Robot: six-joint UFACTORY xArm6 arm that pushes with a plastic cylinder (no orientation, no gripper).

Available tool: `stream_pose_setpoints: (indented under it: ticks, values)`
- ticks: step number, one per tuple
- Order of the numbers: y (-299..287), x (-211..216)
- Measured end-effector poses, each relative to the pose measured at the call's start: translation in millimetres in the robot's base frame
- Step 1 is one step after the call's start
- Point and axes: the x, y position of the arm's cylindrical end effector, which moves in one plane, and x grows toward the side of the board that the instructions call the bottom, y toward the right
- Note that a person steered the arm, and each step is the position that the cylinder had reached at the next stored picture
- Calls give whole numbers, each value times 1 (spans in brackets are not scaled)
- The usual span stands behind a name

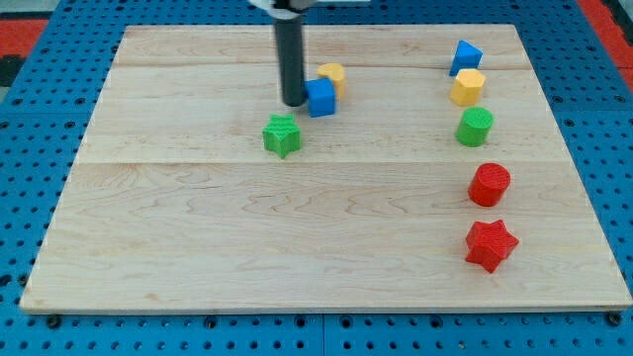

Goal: Move the yellow hexagon towards bottom left

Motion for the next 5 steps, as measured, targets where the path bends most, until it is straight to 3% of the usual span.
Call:
stream_pose_setpoints:
  ticks: [2, 3, 4, 5]
  values:
    - [51, -8]
    - [54, 44]
    - [73, 34]
    - [73, -9]
